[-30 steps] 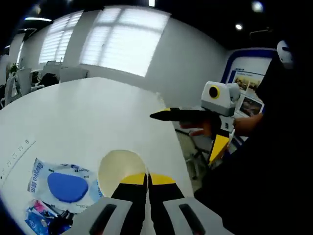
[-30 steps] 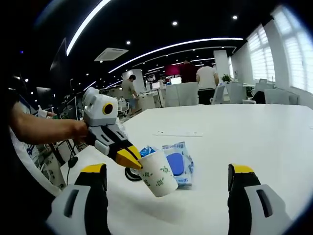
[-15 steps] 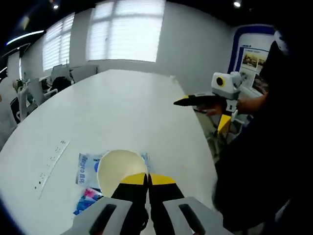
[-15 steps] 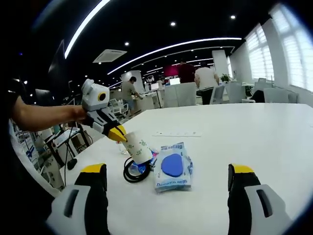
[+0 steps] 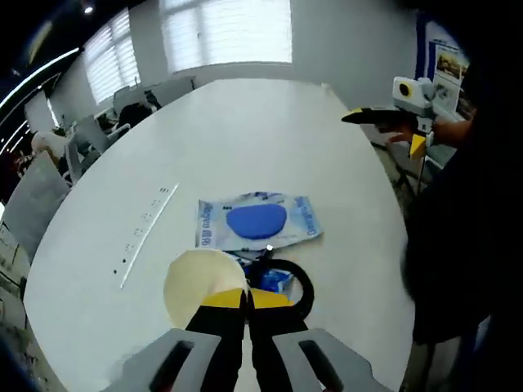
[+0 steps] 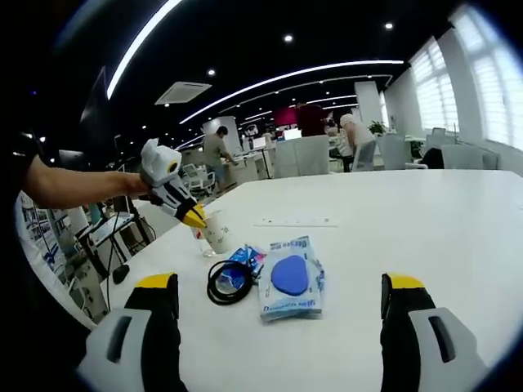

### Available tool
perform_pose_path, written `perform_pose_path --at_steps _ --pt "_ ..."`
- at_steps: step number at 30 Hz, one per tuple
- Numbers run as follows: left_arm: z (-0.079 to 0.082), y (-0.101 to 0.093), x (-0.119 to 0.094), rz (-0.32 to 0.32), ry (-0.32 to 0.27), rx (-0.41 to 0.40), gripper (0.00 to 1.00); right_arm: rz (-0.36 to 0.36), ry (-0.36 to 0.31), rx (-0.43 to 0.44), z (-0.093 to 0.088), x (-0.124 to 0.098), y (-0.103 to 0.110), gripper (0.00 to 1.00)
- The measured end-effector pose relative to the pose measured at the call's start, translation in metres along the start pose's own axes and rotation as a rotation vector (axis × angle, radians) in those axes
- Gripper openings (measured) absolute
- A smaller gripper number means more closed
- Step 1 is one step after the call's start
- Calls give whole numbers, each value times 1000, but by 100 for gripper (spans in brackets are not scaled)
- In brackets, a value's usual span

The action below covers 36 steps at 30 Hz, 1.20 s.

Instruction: Arrange the tabletop items into an orderly group along one side of the table until the central work area is clear of visible clutter.

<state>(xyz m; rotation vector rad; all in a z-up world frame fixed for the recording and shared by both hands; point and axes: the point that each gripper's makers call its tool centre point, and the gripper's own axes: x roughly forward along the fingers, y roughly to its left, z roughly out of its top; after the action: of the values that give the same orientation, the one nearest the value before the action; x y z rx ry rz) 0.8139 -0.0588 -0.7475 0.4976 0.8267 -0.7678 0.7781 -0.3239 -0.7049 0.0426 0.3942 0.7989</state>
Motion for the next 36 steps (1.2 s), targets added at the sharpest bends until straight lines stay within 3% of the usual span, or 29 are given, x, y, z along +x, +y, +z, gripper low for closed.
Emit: perform_pose_path --at_steps 3,5,10,14,20,25,33,36 --pt "-14 17 2 78 56 15 0 1 0 1 -1 1 0 100" --pt "-17 19 7 75 63 3 0 2 10 -2 -4 3 1 100" --pt "-29 35 16 138 115 -18 0 5 18 -4 -6 4 3 100" --pt "-37 41 27 135 119 -51 0 1 22 -8 -7 3 2 100" --pt "-54 42 38 140 195 -37 0 -15 29 -9 -8 -1 -2 100" --pt "-60 45 43 151 211 -45 0 -24 39 -5 -11 -4 -5 100" --pt "-53 45 44 150 147 -99 0 -18 56 -18 -12 -5 -3 100" --pt "-57 45 45 150 167 -99 0 -16 59 -22 -11 -4 -2 99"
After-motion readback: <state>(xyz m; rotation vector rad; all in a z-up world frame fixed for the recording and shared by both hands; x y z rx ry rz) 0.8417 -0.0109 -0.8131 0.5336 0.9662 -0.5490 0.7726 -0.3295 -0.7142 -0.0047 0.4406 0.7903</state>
